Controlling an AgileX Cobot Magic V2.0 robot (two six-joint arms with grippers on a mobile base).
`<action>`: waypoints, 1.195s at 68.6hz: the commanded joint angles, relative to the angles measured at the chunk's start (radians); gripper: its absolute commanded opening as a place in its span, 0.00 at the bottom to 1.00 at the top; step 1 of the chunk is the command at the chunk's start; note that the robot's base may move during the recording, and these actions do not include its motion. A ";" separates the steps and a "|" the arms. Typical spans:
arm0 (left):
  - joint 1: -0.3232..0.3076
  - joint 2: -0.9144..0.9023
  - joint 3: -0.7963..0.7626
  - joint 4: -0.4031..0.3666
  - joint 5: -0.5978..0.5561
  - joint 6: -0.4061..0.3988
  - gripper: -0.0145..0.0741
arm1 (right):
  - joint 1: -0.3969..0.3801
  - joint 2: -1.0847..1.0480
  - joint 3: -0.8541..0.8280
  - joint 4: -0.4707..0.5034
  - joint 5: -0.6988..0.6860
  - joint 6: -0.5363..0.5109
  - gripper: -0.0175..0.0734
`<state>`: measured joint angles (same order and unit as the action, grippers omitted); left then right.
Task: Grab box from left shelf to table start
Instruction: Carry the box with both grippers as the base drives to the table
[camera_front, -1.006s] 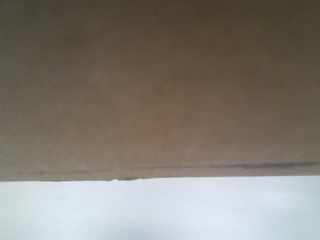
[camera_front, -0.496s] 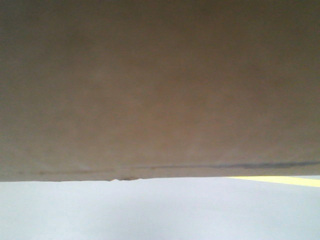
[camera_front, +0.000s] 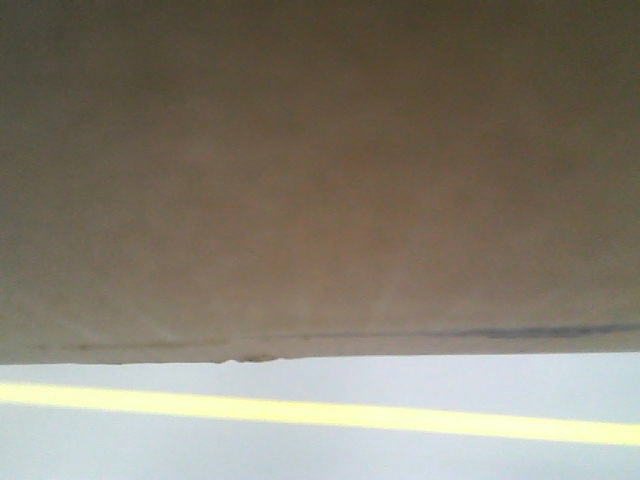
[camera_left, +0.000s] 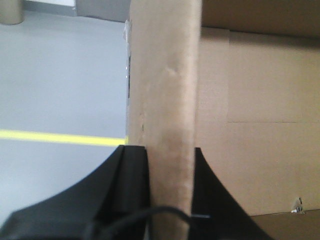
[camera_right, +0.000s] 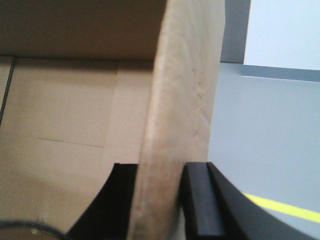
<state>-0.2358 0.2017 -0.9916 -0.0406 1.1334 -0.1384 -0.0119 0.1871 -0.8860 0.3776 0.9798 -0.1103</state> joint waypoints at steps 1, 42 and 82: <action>-0.008 0.014 -0.037 -0.057 -0.142 -0.025 0.05 | -0.003 0.021 -0.029 -0.047 -0.125 -0.013 0.26; -0.008 0.014 -0.037 -0.057 -0.142 -0.025 0.05 | -0.003 0.021 -0.029 -0.047 -0.125 -0.013 0.26; -0.008 0.014 -0.037 -0.059 -0.142 -0.025 0.05 | -0.003 0.021 -0.029 -0.047 -0.124 -0.013 0.26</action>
<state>-0.2358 0.2017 -0.9916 -0.0423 1.1334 -0.1384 -0.0119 0.1871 -0.8860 0.3776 0.9798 -0.1110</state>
